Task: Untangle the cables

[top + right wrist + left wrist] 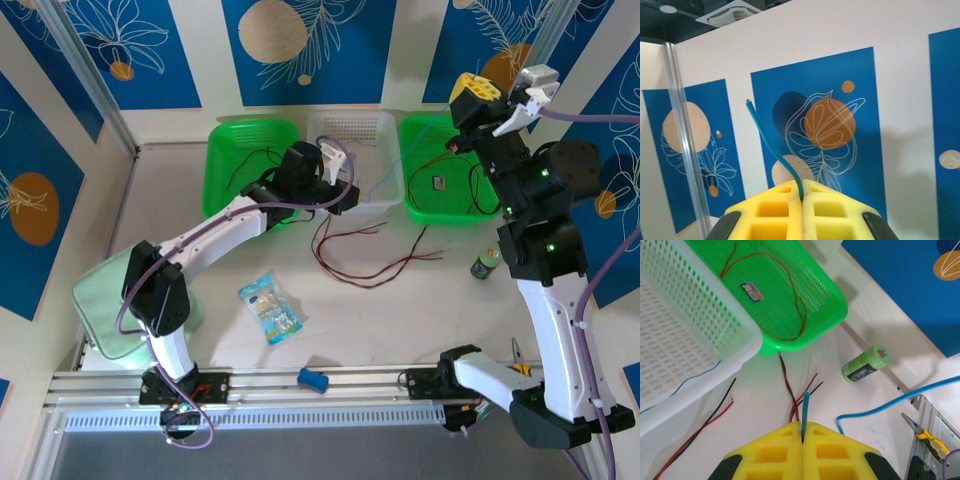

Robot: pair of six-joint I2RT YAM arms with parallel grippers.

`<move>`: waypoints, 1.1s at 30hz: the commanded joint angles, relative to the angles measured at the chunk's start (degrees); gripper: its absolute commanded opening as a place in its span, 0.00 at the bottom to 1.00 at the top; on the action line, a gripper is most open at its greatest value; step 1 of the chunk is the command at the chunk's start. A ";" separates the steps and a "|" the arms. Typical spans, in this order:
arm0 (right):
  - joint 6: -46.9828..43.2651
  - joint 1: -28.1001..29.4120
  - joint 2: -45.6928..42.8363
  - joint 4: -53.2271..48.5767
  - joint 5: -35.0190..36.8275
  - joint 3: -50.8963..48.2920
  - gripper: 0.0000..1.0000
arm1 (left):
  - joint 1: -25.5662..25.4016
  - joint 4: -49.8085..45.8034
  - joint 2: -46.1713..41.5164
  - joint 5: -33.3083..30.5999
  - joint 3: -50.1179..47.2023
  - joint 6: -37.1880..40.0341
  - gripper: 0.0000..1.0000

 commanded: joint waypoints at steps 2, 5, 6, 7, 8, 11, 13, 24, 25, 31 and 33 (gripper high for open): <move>-0.57 -1.50 0.10 0.45 1.69 0.69 0.00 | 0.31 2.63 -2.60 0.64 -3.50 -0.50 0.00; -0.06 -2.09 1.79 -1.08 1.79 1.53 0.00 | 0.37 4.06 -3.78 0.12 -6.05 0.41 0.00; -0.41 -2.37 2.42 -1.17 1.45 1.69 0.00 | 0.33 4.14 -3.96 -0.44 -6.68 0.70 0.00; -1.03 -2.65 3.07 -1.27 1.67 2.06 0.00 | 0.30 3.64 -4.20 -0.91 -7.09 1.10 0.00; -0.62 -3.12 3.70 -1.19 2.11 2.38 0.00 | 0.34 3.02 -4.26 -1.32 -7.19 1.47 0.01; 3.42 -3.83 6.53 -0.47 -1.21 3.25 0.00 | 0.78 3.11 -3.97 -1.52 -6.62 0.46 0.12; 5.69 -2.83 9.60 -0.53 -2.97 4.63 0.00 | 1.29 3.90 -2.81 -0.63 -3.91 -1.39 0.35; 7.23 0.29 33.15 4.35 0.46 22.88 0.00 | 9.70 1.51 -2.30 -6.76 -1.64 -9.90 0.75; 7.03 0.36 35.63 3.88 0.22 25.42 0.00 | 10.70 2.43 -3.62 -6.46 -3.71 -10.60 0.76; 5.38 0.55 48.37 -1.82 0.87 39.98 0.00 | 14.30 0.01 -10.41 -6.72 -10.07 -7.67 0.78; 6.18 0.57 51.51 -3.58 0.98 43.02 0.00 | 14.74 -0.92 -12.12 -7.03 -11.42 -6.31 0.78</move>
